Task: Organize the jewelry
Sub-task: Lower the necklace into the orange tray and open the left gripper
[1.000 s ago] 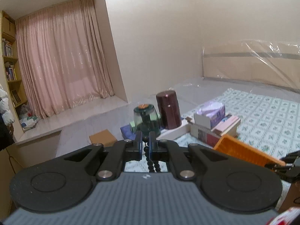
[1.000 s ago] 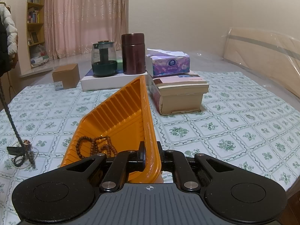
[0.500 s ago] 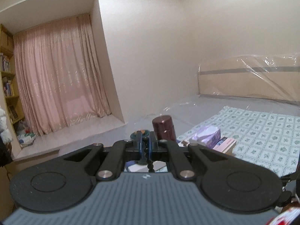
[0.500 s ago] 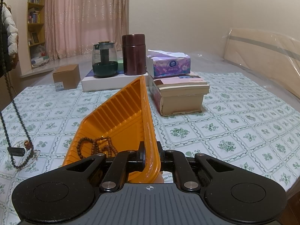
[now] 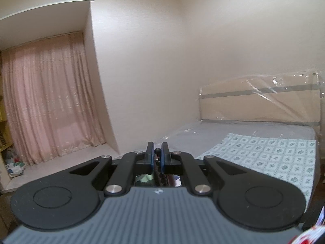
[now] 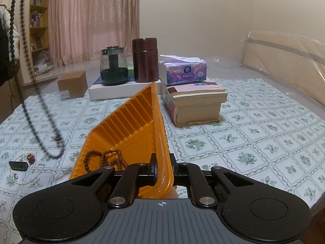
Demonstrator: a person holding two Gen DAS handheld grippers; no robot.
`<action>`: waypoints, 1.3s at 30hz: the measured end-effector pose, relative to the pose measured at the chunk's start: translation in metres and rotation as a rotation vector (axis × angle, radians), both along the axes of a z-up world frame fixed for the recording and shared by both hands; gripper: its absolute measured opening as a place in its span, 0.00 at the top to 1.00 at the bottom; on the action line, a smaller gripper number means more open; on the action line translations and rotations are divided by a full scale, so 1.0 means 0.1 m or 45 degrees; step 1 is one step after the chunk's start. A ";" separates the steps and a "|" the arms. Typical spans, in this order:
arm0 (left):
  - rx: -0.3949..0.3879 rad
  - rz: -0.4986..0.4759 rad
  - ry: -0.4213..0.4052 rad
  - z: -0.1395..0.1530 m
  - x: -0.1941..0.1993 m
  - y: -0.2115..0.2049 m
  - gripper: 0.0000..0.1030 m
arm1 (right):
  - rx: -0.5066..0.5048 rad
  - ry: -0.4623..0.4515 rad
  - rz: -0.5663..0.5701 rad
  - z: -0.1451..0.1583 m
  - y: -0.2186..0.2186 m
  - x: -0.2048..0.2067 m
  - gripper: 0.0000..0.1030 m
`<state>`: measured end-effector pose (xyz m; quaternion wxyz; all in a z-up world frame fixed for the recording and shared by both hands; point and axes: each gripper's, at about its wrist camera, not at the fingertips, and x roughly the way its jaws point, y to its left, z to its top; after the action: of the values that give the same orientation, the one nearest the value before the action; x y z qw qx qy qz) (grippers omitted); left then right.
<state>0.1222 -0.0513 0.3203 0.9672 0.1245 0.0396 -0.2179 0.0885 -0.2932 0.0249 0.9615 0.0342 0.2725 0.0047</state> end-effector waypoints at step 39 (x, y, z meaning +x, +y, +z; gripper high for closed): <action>0.264 -0.226 0.567 -1.70 0.82 -1.22 0.95 | 0.049 0.007 -0.016 -0.07 -0.11 0.01 0.91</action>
<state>0.2041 -0.1730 0.1505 0.8938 0.1749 0.2627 -0.3187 0.0897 -0.3041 0.0174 0.9600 0.0542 0.2748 0.0039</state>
